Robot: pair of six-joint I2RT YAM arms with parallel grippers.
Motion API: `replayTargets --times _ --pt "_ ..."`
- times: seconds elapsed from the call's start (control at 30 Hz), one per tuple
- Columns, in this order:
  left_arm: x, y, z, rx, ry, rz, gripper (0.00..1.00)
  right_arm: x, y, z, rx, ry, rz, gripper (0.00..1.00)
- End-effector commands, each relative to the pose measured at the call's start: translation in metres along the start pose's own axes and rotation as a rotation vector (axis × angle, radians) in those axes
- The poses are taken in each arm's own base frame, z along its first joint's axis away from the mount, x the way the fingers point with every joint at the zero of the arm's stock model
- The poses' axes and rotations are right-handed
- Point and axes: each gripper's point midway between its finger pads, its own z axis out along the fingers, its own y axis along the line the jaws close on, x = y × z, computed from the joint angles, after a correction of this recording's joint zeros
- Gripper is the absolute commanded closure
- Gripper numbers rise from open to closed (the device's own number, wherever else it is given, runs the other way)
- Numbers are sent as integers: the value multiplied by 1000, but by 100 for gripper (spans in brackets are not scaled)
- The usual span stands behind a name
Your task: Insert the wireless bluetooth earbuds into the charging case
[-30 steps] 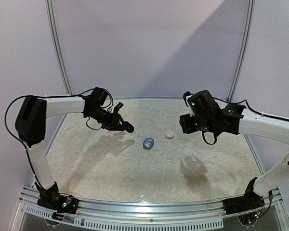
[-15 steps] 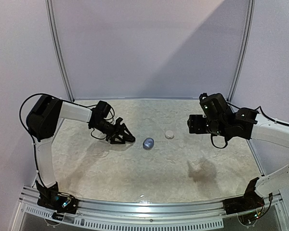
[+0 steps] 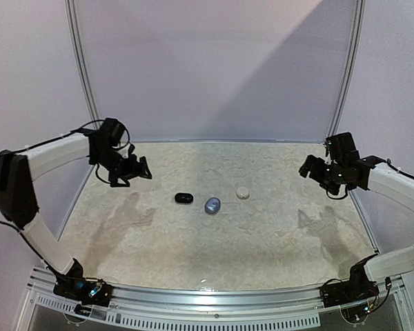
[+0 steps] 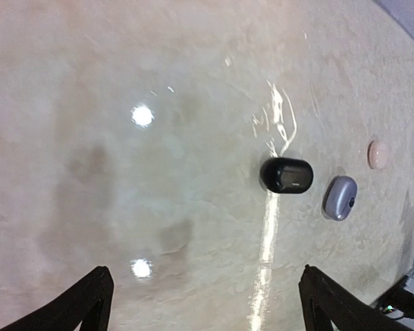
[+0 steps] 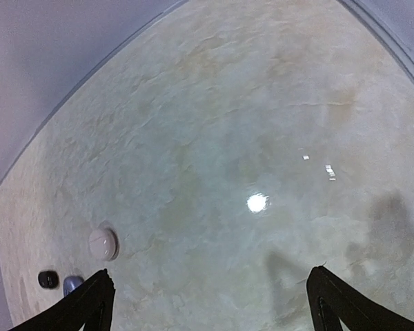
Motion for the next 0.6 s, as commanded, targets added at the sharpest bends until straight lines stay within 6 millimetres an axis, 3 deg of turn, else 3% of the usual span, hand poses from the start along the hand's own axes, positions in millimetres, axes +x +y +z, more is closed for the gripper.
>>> replayTargets --times 0.0,0.1,0.23,0.4,0.57 --pt "-7 75 -65 -257 -143 111 3 -20 -43 1 -39 -5 202 1" --pt "-11 113 -100 -352 -269 102 1 -23 -89 0 170 -55 221 1" --pt "0 148 -123 -404 -392 54 1 -21 -112 -6 305 -49 189 1" --pt "23 185 -121 -454 -459 -46 1 -18 -123 -11 357 -56 153 1" --pt "32 199 -118 -453 -545 -88 1 -33 -128 -36 343 -222 169 1"
